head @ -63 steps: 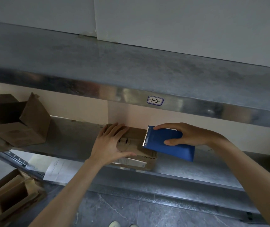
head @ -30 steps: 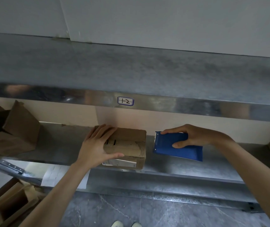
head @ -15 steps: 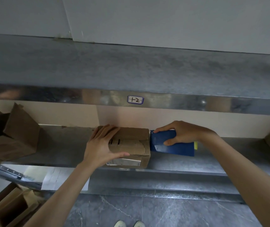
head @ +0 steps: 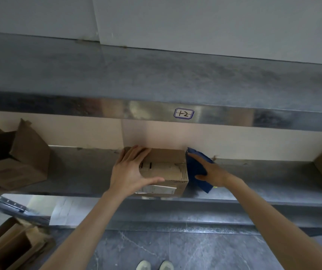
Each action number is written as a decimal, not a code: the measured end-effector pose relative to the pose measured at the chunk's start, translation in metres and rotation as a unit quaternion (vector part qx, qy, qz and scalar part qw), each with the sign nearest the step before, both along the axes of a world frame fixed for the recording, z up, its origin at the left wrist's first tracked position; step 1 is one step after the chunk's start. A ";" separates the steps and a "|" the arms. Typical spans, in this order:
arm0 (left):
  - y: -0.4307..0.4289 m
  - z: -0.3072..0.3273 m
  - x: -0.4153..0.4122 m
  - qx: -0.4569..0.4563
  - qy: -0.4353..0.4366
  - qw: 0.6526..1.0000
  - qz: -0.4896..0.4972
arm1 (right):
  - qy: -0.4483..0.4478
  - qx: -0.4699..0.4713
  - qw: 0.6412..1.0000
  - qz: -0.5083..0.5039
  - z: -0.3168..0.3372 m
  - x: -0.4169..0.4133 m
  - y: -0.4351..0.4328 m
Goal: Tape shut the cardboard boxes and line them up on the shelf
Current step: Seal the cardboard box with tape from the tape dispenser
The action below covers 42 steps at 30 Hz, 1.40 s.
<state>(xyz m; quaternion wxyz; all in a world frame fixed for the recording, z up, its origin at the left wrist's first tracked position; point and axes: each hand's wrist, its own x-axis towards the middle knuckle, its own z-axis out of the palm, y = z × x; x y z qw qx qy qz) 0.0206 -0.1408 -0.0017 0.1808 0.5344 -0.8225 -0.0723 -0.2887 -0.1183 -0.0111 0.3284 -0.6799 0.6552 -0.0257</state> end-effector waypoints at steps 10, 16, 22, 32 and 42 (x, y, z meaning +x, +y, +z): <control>-0.001 -0.003 0.001 -0.012 0.014 1.000 -0.004 | -0.025 -0.020 0.998 -0.054 -0.034 0.017 0.009; 0.001 0.003 0.000 0.009 0.021 1.000 -0.002 | -0.002 -0.031 0.998 -0.059 -0.031 0.020 0.016; -0.010 0.004 0.011 0.128 0.092 0.986 -0.043 | 0.022 -0.036 0.997 -0.072 -0.019 0.017 0.022; -0.013 0.000 0.019 0.049 0.079 0.994 -0.048 | -0.129 -0.245 0.948 -0.157 0.026 0.057 0.006; -0.014 -0.012 0.019 0.059 0.214 0.973 -0.065 | -0.300 -0.190 0.920 -0.165 0.006 0.108 0.001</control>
